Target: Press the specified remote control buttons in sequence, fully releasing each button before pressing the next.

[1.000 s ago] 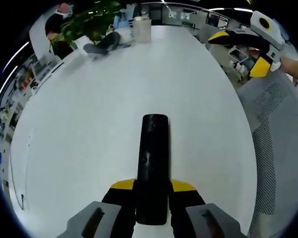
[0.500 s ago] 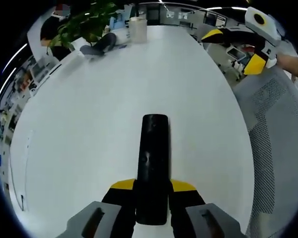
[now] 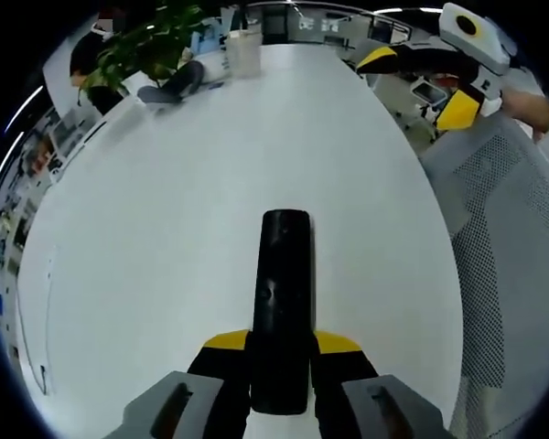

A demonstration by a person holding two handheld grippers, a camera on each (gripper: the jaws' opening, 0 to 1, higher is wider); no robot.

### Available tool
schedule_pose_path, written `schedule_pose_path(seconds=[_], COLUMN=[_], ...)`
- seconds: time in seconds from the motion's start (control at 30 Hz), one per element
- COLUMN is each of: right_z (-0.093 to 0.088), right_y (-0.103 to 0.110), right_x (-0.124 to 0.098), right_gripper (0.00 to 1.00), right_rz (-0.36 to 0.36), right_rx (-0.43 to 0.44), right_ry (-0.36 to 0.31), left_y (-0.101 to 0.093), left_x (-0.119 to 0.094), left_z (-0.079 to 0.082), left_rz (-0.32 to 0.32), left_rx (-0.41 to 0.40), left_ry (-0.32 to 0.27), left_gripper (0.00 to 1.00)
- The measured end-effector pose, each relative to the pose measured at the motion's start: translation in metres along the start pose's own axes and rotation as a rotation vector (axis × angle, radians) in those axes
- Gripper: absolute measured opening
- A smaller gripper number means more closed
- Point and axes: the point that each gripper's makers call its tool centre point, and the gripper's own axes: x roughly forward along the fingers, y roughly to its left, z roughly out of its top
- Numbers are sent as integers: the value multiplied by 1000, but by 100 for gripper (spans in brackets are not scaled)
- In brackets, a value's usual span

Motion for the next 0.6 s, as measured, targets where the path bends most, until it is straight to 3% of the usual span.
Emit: schedule_pose_path(seconds=[0.6], right_z=[-1], right_y=[3], right_x=[0], right_gripper=[52], right_rz=[11], right_rx=[-9], right_ry=[7], left_y=[-13], left_x=[-1], left_z=[-2], left_rz=[-11], left_rx=[20], left_ry=[16], left_gripper=[24])
